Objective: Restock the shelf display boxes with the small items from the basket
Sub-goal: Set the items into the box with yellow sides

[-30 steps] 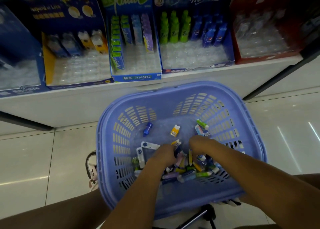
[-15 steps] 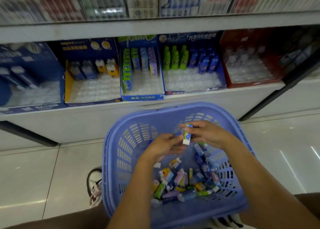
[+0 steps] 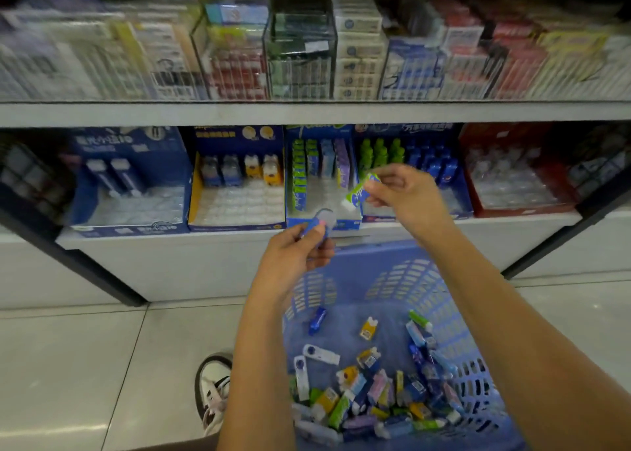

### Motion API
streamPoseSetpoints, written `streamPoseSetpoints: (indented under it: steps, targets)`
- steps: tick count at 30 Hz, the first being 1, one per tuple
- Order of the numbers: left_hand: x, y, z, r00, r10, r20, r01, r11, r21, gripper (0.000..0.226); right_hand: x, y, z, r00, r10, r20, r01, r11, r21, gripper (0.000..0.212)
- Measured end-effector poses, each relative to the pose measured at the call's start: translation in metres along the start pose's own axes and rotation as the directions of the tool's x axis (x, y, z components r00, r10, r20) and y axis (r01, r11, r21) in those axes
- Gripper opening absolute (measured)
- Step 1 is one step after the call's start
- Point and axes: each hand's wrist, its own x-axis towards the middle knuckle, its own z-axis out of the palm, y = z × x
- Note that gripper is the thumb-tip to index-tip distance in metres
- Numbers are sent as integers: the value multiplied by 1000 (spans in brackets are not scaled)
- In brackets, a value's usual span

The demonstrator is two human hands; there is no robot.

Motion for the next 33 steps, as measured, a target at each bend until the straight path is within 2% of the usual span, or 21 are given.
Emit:
streamPoseSetpoints:
  steps: [2,4,7,9,11,15,22,26,29,32,33]
  targets:
    - [-1,3,-6,998,34,-62,-36,999,-40,15,21,-12,17,992,-124,0,121,975,-188,18]
    - [-1,5,-11,992,43,-114,-50,997,-60,16,42,-16,33,975,-215,53,218,883,-416,20]
    - [-1,7,-17,980,56,-193,-66,997,-44,20,68,-15,55,966,-198,169,260,735,-627,22]
    - [0,7,-20,970,68,-235,-76,997,-26,20,81,-13,64,961,-162,226,276,657,-702,23]
    - [1,8,-25,961,74,-267,-82,996,-20,19,91,-14,69,959,-153,237,280,623,-730,24]
    - [4,7,-31,947,101,-304,-99,995,23,23,100,-20,69,963,-88,256,244,694,-678,23]
    - [14,6,-32,951,87,-296,-87,996,12,22,104,-21,73,922,-26,386,337,544,-769,26]
    - [18,4,-30,957,70,-283,-81,996,-28,23,107,-28,78,906,36,422,351,491,-797,27]
    - [19,4,-30,952,43,-302,-56,998,-34,22,107,-33,77,898,104,428,325,499,-803,28]
    - [16,6,-32,951,39,-308,-68,994,-86,15,95,-35,74,925,52,376,306,487,-818,34]
    - [15,6,-33,951,63,-304,-90,993,-76,13,87,-35,73,938,6,348,295,517,-803,34]
